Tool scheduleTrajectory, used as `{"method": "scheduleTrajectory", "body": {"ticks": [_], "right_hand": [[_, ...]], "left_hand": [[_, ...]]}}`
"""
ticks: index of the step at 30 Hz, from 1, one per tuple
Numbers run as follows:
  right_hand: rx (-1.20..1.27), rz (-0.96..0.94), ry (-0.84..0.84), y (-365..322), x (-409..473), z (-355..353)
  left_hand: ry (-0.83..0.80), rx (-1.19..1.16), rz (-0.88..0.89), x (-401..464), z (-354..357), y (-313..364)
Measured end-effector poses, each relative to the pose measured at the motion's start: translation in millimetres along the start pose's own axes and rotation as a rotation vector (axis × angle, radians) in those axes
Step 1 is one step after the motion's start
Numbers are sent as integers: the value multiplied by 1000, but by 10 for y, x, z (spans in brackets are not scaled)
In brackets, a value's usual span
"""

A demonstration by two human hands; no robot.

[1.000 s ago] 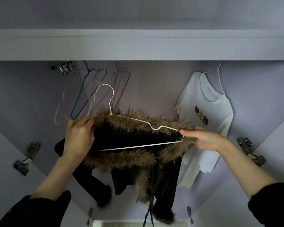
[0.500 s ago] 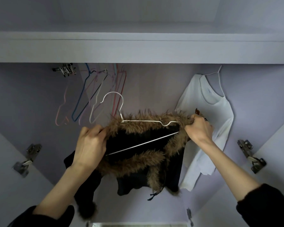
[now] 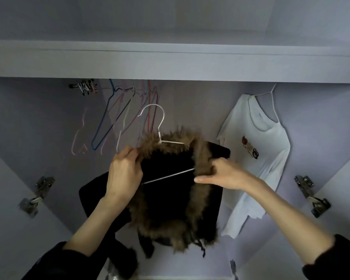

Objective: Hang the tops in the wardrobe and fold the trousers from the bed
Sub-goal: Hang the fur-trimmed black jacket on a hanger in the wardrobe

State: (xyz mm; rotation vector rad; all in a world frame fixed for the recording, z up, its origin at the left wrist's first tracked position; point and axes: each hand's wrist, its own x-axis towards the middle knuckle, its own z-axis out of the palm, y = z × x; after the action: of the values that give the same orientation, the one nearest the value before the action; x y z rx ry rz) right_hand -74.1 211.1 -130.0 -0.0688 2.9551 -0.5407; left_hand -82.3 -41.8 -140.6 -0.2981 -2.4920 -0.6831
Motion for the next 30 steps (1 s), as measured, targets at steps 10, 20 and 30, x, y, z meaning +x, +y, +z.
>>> {"method": "scheduleTrajectory", "body": {"ticks": [10,20,30], "right_hand": [[257,-403,451,-484,66,99],[489,-289,576,-534,159,-36],[30,-286,377,-83,-67,126]], "left_hand": [[-60,-111,144,13,64,177],[-31,-61,-266,-241,226,141],[76,-365,-244,141,-44,318]]}}
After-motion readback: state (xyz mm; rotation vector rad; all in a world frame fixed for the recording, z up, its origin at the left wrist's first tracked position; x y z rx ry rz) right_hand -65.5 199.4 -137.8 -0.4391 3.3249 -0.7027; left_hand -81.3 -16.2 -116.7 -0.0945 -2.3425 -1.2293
